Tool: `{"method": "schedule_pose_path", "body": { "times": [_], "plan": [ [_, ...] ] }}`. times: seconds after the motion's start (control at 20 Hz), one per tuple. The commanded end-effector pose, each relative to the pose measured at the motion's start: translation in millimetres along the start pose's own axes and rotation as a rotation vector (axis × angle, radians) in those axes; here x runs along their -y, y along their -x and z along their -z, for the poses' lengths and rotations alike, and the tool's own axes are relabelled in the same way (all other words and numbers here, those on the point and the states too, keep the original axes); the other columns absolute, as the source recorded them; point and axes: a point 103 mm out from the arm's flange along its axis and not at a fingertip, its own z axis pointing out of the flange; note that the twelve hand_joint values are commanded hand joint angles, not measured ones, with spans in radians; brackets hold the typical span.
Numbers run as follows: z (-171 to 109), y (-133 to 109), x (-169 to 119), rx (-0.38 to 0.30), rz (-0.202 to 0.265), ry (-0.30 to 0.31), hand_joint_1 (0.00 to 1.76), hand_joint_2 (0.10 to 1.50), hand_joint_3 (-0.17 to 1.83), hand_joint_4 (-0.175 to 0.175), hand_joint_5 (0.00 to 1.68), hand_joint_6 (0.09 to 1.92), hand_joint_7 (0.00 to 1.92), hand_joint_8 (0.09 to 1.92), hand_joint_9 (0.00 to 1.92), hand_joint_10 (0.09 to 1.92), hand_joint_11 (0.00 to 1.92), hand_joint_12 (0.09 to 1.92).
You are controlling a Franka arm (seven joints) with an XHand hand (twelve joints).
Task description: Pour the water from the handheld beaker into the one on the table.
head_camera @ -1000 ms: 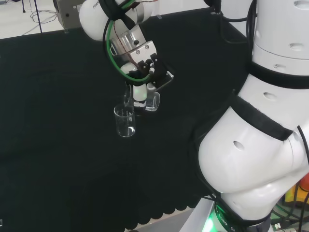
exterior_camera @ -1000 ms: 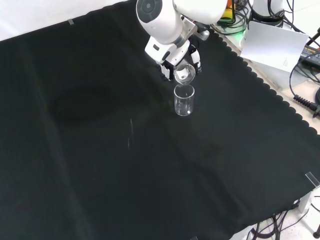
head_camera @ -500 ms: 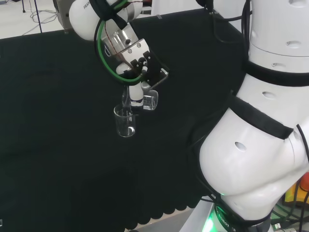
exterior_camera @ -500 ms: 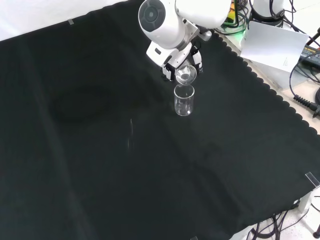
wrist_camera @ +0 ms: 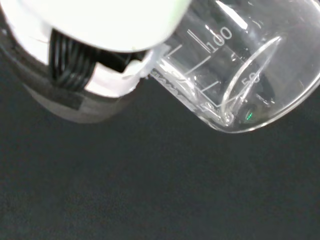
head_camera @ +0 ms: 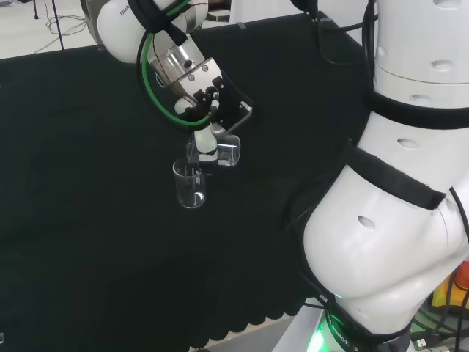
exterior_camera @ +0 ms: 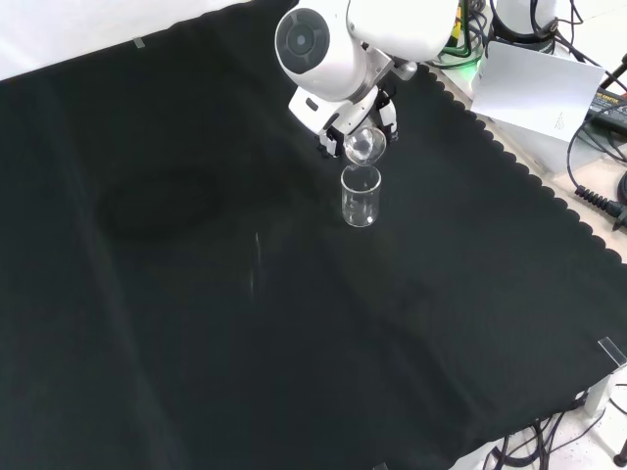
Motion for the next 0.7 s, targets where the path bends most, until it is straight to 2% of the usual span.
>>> {"method": "schedule_pose_path", "body": {
  "times": [0.05,0.7],
  "plan": [
    [-0.5,-1.1,0.4,0.025,-0.011,-0.014,1.43,0.71,0.42,-0.175,1.4,0.3,1.4,0.38,1.58,0.09,1.3,0.63],
    [2.1,-9.1,1.9,0.077,-0.024,-0.037,1.43,0.72,0.42,-0.175,1.4,0.3,1.4,0.38,1.58,0.09,1.3,0.62]
  ]
}}
